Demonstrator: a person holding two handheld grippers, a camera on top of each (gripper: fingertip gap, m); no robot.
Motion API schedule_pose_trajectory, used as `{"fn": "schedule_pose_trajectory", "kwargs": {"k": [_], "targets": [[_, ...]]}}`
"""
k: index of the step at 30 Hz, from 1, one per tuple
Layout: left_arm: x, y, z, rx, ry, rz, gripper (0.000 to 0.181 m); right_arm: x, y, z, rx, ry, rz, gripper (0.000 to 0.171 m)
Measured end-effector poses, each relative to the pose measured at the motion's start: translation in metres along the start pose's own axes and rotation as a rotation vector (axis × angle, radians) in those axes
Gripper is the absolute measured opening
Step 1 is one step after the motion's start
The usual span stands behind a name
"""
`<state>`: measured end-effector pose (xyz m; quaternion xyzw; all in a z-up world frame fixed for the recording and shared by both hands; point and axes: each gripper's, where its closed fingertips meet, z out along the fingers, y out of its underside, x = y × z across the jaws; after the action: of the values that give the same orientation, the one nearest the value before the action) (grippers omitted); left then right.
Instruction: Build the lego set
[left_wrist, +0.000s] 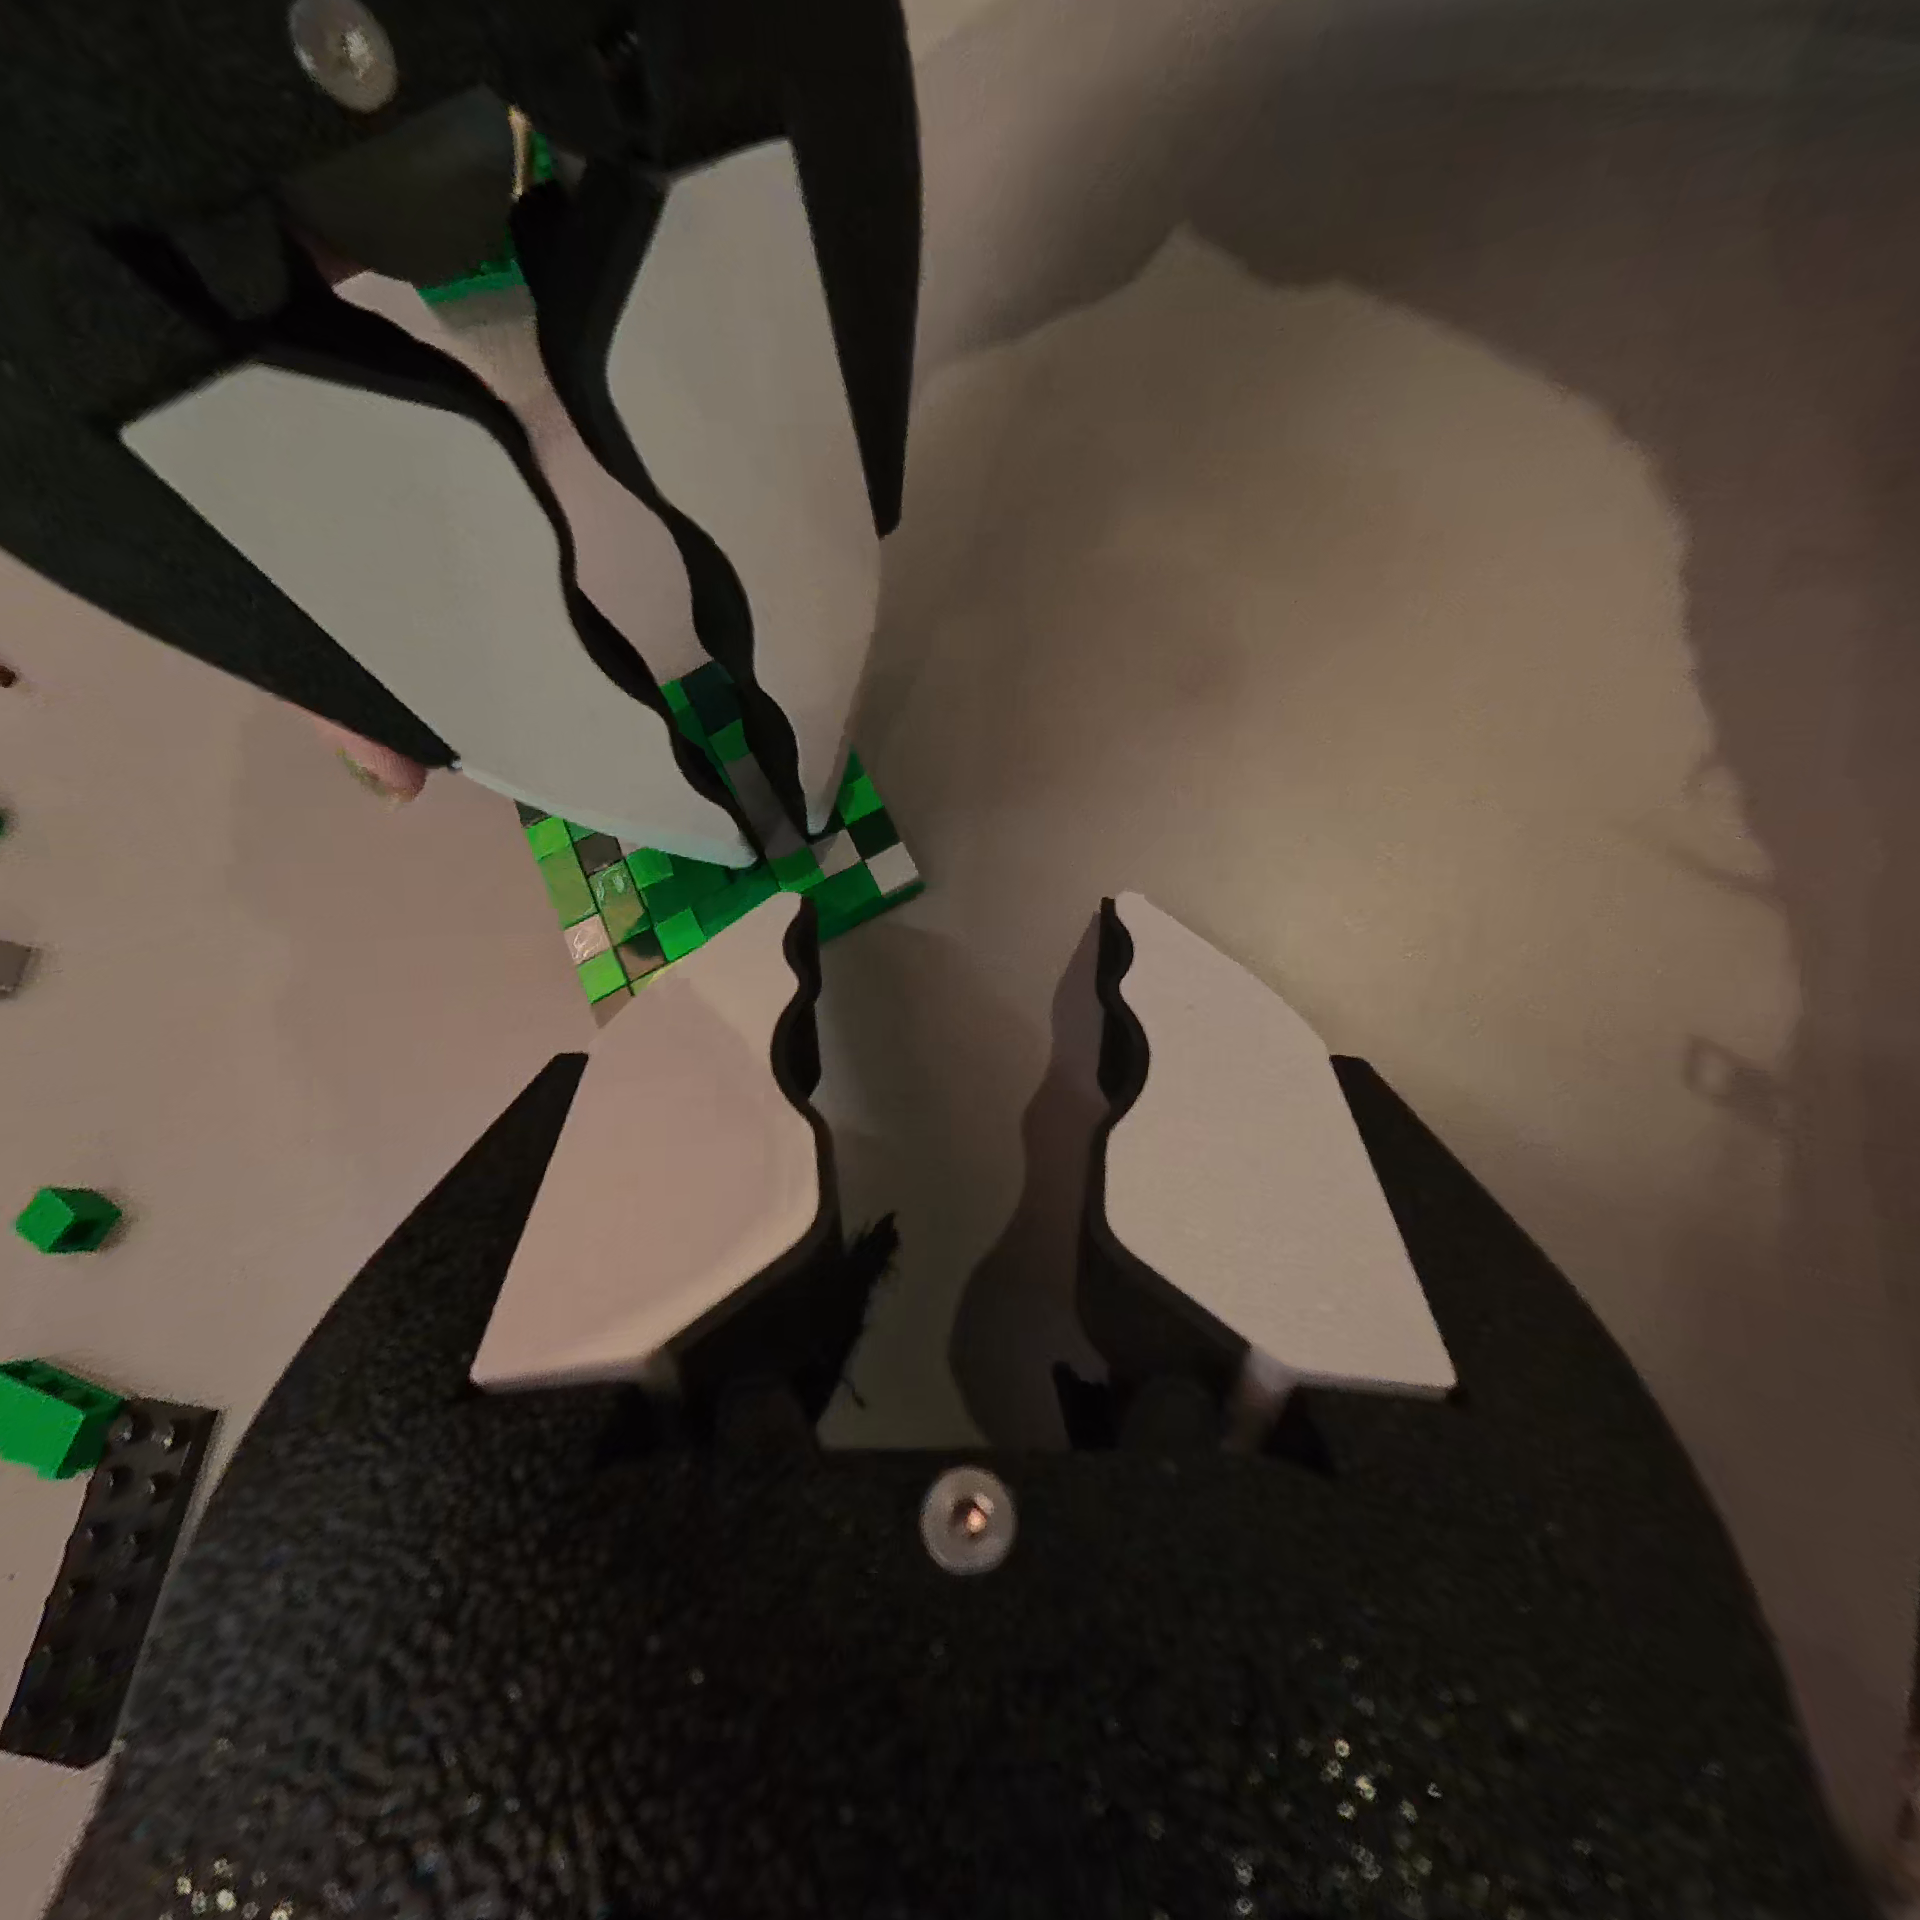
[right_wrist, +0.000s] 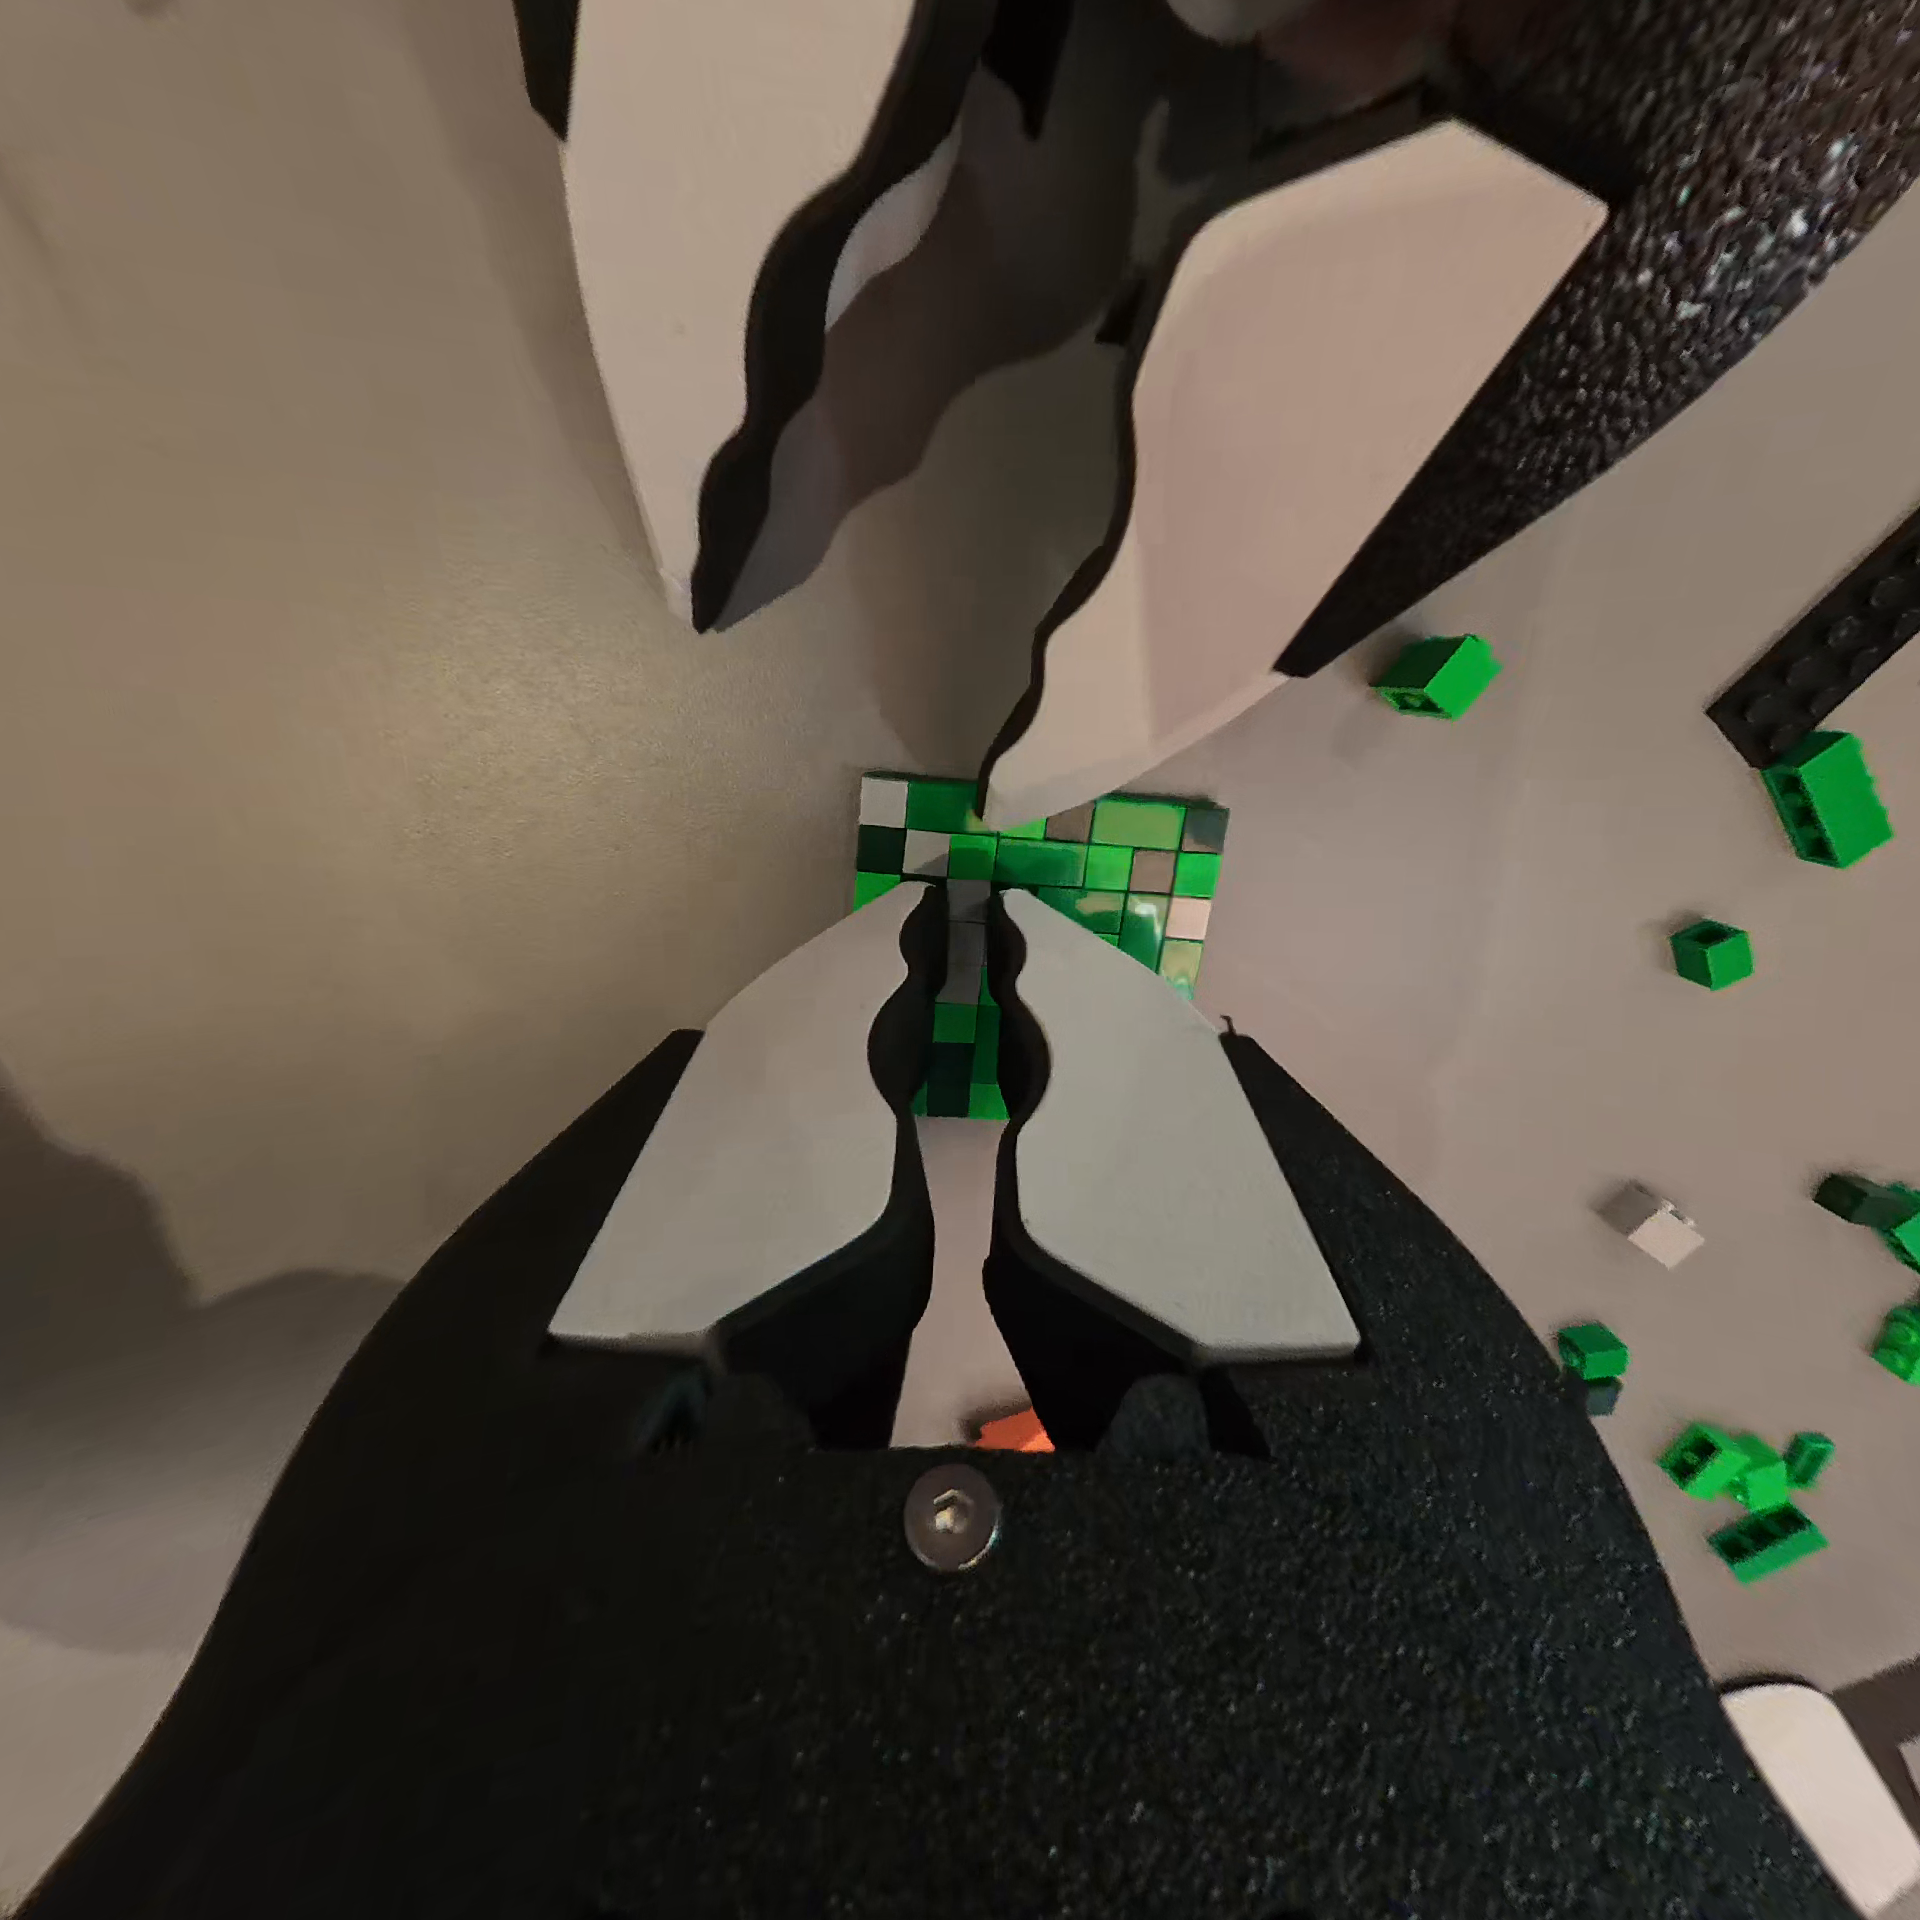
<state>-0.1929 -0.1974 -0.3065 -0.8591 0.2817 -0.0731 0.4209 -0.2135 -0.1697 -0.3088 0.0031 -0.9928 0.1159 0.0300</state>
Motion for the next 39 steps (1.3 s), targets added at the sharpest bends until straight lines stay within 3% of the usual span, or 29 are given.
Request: {"fn": "schedule_pose_trajectory", "kwargs": {"k": [1, 9, 13, 24, 34, 39], "targets": [[0.000, 0.000, 0.001, 0.000, -0.002, -0.005, 0.051, 0.000, 0.000, 0.000, 0.005, 0.026, -0.002, 0.006], [-0.003, -0.002, 0.003, -0.004, -0.029, -0.025, 0.048, -0.001, -0.001, -0.001, 0.064, 0.230, 0.029, 0.005], [-0.005, -0.001, 0.002, -0.006, -0.032, -0.011, 0.059, -0.001, -0.002, -0.001, 0.061, 0.270, 0.020, 0.002], [-0.012, 0.002, 0.002, -0.013, -0.035, -0.081, 0.068, 0.002, -0.008, 0.000, 0.167, -0.026, 0.178, 0.011], [-0.015, 0.002, 0.003, -0.016, -0.076, -0.107, 0.063, 0.001, -0.008, 0.001, 0.154, 0.025, 0.328, 0.006], [-0.015, 0.001, 0.004, -0.016, -0.084, -0.112, 0.063, 0.001, -0.008, 0.001, 0.112, 0.085, 0.268, 0.006]]}}
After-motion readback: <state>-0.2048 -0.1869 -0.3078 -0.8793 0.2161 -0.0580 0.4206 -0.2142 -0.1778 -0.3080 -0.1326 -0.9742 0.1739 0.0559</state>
